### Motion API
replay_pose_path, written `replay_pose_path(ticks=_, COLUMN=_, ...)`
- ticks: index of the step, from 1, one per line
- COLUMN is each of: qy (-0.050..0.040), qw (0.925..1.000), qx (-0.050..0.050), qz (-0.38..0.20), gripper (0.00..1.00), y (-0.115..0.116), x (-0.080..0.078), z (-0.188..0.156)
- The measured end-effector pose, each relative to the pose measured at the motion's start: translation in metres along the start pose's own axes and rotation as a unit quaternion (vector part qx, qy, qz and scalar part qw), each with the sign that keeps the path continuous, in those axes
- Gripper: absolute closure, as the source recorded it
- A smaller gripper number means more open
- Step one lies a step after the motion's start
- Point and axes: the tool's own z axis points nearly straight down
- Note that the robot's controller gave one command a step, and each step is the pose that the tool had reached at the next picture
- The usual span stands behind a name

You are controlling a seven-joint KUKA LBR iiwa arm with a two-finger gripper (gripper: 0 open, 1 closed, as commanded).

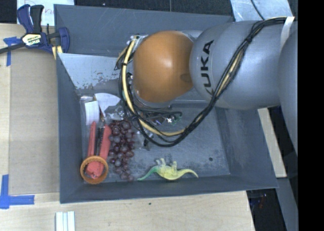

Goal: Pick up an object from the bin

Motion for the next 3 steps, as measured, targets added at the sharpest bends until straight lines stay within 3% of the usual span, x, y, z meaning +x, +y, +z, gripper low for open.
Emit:
replay_pose_path(ticks=1, qy=-0.0029, qw=0.9921, qx=0.003, qz=-0.126, gripper=0.0, y=-0.001, x=-0.004, z=0.058)
replay_pose_path(ticks=2, qy=-0.0059, qw=0.9474, qx=0.006, qz=-0.32, gripper=1.0, y=-0.002, x=0.004, z=0.086)
replay_pose_path(ticks=3, qy=-0.0058, qw=0.9474, qx=0.006, qz=-0.32, gripper=1.0, y=-0.002, x=0.004, z=0.086)
